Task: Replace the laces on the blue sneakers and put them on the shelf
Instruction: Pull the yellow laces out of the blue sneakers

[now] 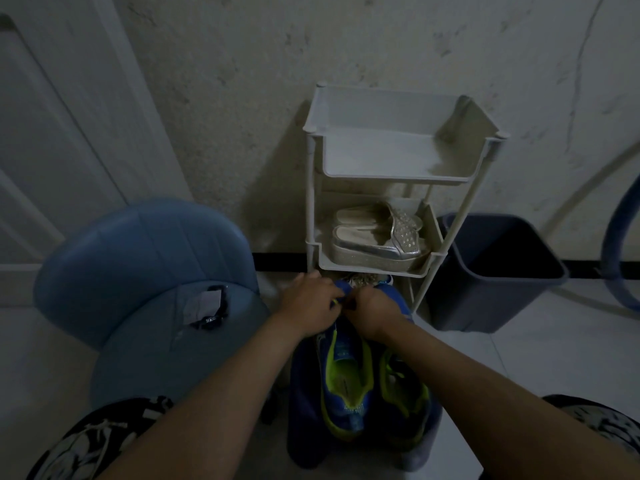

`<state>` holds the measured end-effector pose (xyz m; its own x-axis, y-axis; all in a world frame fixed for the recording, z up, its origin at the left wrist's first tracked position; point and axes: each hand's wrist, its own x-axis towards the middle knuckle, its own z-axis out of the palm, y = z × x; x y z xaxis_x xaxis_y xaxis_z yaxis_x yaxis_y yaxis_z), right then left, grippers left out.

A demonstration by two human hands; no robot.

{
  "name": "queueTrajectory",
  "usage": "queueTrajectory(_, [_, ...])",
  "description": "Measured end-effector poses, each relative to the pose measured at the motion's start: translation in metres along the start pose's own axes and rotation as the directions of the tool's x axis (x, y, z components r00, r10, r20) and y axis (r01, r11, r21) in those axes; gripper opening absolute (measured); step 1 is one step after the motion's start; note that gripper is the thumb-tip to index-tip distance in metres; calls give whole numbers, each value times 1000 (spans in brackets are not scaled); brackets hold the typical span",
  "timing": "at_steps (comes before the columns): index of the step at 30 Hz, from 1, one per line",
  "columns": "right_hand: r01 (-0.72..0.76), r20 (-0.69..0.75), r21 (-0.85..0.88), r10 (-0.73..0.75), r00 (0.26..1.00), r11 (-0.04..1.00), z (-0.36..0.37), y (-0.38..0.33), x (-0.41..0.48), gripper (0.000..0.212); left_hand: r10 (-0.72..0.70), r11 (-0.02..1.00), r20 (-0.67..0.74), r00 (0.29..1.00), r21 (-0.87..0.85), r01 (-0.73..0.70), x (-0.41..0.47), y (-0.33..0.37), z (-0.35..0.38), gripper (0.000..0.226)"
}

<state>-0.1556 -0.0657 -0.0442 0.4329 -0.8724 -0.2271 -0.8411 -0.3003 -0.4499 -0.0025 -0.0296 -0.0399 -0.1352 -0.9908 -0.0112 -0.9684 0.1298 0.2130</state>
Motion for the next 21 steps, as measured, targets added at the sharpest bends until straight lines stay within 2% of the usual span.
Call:
queueTrajectory(4, [-2, 17, -1, 2, 1000, 1000, -2, 0, 0, 17, -112, 993, 5, 994, 19, 112, -1, 1, -2, 19])
queueTrajectory(7, [-4, 14, -1, 4, 1000, 1000, -3, 0, 0, 13, -176, 984, -137, 975, -40, 173, -2, 2, -11, 20])
queueTrajectory(10, [-8, 27, 17, 8, 1000, 1000, -4, 1, 0, 13, -418, 907, -305, 855, -181, 379, 0, -6, -19, 20])
queueTrajectory(12, [-6, 35, 17, 6, 999, 1000, -4, 1, 0, 13, -538, 839, -310, 784, -286, 462, 1, -13, -21, 20])
queueTrajectory(13, [-6, 32, 13, 6, 999, 1000, -4, 1, 0, 14, -552, 828, -300, 778, -301, 472, 1, -15, -20, 21])
queueTrajectory(15, [-6, 27, 5, 6, 1000, 1000, -3, 1, 1, 15, -472, 880, -302, 828, -222, 421, -1, -14, -16, 23])
queueTrajectory(17, [-8, 29, -4, 8, 1000, 1000, -2, 0, 1, 16, -283, 959, -320, 904, -125, 255, -2, -14, -8, 33])
queueTrajectory(19, [-3, 21, -14, 4, 1000, 1000, -1, 0, 2, 18, -87, 987, -228, 970, -151, 53, -1, -7, -5, 46])
queueTrajectory(21, [7, 15, -27, -7, 1000, 1000, 0, -1, 1, 21, 38, 988, -75, 996, -149, -49, -3, 2, -1, 42])
